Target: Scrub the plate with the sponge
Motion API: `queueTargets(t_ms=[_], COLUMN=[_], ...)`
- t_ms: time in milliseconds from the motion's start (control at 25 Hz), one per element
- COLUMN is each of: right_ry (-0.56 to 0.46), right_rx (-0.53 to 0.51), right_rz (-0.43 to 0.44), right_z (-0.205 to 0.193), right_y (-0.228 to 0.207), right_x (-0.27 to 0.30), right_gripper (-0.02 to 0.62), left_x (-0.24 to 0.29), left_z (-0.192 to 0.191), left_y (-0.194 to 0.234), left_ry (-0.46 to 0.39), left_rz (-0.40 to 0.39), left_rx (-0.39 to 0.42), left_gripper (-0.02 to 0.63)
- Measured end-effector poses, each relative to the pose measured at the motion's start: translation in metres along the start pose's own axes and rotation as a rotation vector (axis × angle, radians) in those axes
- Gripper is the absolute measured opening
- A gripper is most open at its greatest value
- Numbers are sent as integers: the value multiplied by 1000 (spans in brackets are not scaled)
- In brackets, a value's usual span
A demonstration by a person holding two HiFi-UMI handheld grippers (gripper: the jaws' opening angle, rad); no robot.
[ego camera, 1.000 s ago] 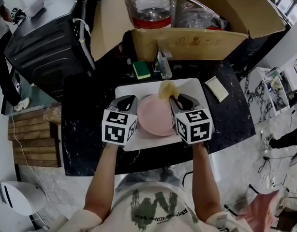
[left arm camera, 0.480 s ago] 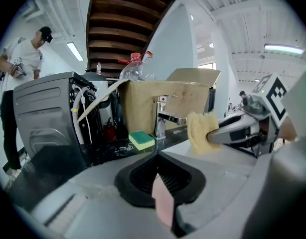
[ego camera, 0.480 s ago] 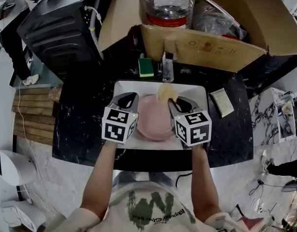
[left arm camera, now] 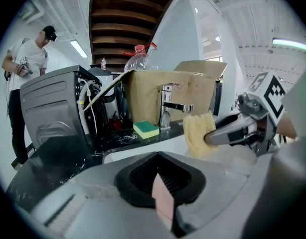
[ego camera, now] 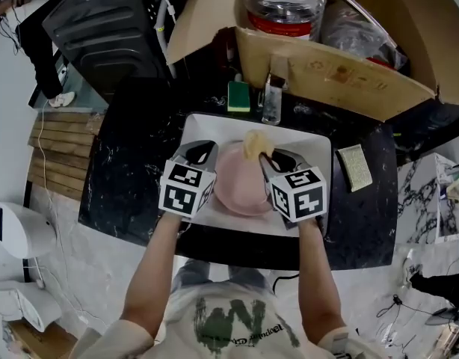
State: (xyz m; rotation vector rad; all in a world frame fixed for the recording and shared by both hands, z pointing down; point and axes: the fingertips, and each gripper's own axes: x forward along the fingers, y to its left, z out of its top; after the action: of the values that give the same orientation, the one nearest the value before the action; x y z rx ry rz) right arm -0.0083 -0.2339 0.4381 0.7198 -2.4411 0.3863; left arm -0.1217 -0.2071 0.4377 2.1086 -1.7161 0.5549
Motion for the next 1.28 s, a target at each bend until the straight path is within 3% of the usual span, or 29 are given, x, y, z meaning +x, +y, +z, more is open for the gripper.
queueTargets(t_ms=[360, 680, 960, 1280], right_ry=[60, 137, 193, 259], right_rx=[10, 22, 33, 103], right_rz=[59, 90, 110, 160], right_z=[-19, -44, -60, -81], right_y=[9, 20, 32, 48], right_x=[38, 71, 90, 108], right_gripper=[64, 64, 64, 64], left_x=[5, 10, 13, 18], left_z=[-10, -10, -9, -13], left_y=[11, 11, 13, 13], left_ry=[9, 16, 19, 38], left_rz=[17, -22, -70, -106], left_rx=[9, 51, 42, 119], left_gripper=[5, 5, 5, 5])
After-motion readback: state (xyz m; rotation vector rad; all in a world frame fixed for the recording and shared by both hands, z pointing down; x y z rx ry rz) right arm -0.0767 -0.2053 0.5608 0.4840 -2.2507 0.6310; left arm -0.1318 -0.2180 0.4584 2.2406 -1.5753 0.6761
